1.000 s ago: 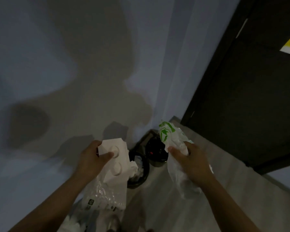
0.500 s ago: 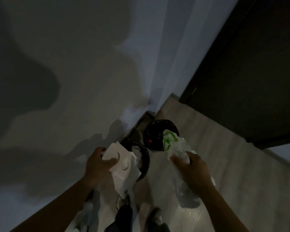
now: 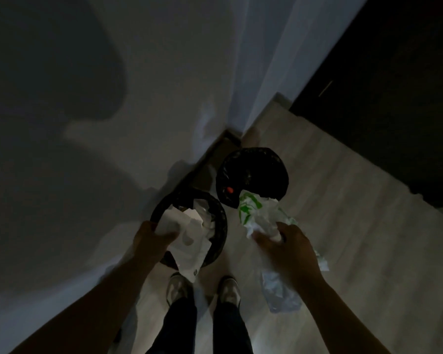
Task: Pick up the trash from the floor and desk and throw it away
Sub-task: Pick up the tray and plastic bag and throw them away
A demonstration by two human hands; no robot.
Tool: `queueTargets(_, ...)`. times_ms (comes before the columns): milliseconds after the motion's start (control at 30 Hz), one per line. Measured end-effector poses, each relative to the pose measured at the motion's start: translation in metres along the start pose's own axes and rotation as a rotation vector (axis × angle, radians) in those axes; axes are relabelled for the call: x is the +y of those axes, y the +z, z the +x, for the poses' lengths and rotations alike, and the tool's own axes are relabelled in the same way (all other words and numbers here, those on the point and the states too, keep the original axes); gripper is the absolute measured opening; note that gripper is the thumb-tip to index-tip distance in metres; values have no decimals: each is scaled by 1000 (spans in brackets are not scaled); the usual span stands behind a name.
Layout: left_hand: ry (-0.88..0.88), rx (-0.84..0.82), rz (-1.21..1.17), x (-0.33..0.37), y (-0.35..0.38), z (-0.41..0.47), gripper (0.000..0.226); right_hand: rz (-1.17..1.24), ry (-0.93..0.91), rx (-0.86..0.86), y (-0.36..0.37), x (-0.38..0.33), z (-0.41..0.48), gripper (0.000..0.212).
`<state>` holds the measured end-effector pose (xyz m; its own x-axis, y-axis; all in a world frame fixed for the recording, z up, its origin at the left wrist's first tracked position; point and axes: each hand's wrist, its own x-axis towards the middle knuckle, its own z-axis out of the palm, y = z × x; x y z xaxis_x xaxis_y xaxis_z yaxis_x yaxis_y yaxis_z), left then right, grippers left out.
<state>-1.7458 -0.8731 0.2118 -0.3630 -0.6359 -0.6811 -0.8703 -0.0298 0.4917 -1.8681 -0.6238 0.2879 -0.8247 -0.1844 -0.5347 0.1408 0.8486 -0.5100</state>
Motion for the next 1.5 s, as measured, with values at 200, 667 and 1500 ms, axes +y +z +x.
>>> queueTargets(200, -19, 48, 17, -26, 49, 46, 64, -31, -10, -43, 40, 31, 42, 48)
queueTargets(667, 31, -212, 261, -91, 58, 71, 32, -337, -270, -254, 134, 24, 77, 40)
queueTargets(1500, 31, -174, 331, -155, -13, 79, 41, -857, -445, -603, 258, -13, 101, 62)
